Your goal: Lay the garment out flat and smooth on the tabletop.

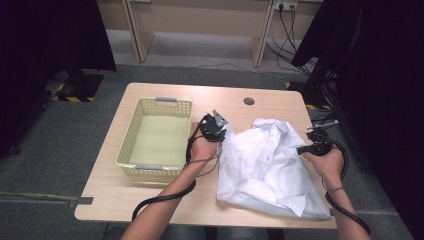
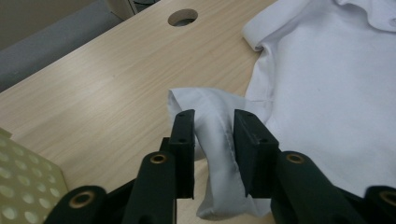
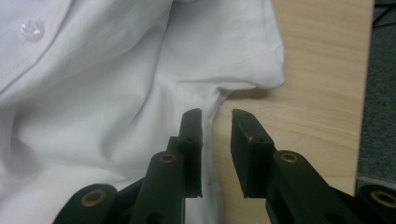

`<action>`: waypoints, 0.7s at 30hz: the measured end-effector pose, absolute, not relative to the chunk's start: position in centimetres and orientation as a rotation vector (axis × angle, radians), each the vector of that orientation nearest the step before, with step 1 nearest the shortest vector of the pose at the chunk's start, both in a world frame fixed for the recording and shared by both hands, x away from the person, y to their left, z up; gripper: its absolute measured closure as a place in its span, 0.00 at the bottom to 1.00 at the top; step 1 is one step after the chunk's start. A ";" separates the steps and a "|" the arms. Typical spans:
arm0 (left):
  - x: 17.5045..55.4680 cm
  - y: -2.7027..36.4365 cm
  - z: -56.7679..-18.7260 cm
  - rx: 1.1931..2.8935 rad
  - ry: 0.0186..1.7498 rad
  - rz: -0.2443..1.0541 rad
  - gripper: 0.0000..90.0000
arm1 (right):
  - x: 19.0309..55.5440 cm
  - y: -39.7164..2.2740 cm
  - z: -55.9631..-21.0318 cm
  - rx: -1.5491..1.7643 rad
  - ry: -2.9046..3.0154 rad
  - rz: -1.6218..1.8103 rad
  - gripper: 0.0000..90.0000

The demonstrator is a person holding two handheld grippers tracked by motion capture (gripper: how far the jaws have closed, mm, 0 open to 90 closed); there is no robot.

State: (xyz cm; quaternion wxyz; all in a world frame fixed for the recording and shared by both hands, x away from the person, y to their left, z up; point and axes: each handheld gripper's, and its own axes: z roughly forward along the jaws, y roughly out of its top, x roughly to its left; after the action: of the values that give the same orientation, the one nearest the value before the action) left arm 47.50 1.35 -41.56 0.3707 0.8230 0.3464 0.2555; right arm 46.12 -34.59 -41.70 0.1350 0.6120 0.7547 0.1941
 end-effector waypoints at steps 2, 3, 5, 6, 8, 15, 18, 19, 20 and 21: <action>47.4 1.4 -41.6 2.093 0.895 0.667 0.72 | 46.1 -34.8 -41.2 1.766 2.157 0.588 0.79; 47.3 1.4 -41.5 2.090 0.894 0.677 0.71 | 46.2 -34.9 -41.0 1.768 2.152 0.601 0.77; 47.2 1.3 -41.3 2.080 0.891 0.687 0.67 | 46.4 -34.9 -40.9 1.763 2.138 0.618 0.74; 47.2 1.2 -41.2 2.071 0.891 0.696 0.66 | 46.5 -34.9 -40.9 1.761 2.134 0.631 0.73; 47.1 0.9 -41.0 2.070 0.875 0.704 0.63 | 46.8 -34.8 -41.0 1.753 2.134 0.642 0.71; 47.4 -1.0 -42.4 2.127 0.846 0.631 0.57 | 48.6 -34.0 -42.4 1.767 2.143 0.631 0.61; 47.8 -1.7 -43.3 2.131 0.864 0.578 0.54 | 49.3 -33.7 -43.1 1.766 2.146 0.613 0.57; 48.0 -1.8 -43.5 2.135 0.870 0.567 0.54 | 49.5 -33.6 -43.2 1.759 2.148 0.615 0.56; 48.1 -2.0 -43.8 2.137 0.875 0.553 0.54 | 49.7 -33.4 -43.4 1.756 2.153 0.616 0.56; 48.3 -2.1 -44.0 2.141 0.875 0.541 0.54 | 49.8 -33.3 -43.6 1.755 2.161 0.615 0.55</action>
State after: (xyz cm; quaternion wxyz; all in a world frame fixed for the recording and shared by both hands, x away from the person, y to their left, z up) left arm 48.31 -2.13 -44.01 0.3737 0.8361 0.3417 0.2112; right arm 49.84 -33.25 -43.56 0.1451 0.6091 0.7500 0.2133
